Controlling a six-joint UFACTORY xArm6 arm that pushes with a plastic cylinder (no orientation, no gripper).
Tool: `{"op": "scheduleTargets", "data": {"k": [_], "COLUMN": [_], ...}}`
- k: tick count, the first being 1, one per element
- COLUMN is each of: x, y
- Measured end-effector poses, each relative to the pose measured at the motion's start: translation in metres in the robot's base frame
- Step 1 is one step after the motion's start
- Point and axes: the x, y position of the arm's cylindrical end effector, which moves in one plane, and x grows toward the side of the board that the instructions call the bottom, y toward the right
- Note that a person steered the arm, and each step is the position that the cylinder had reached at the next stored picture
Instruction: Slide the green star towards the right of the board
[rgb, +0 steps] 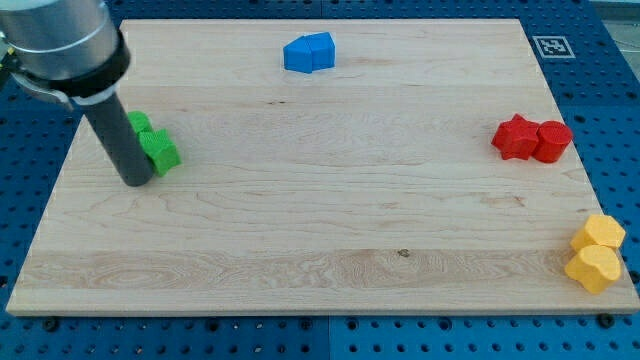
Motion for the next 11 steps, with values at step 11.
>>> {"op": "scheduleTargets", "data": {"k": [11], "x": [0.058], "y": [0.197]}}
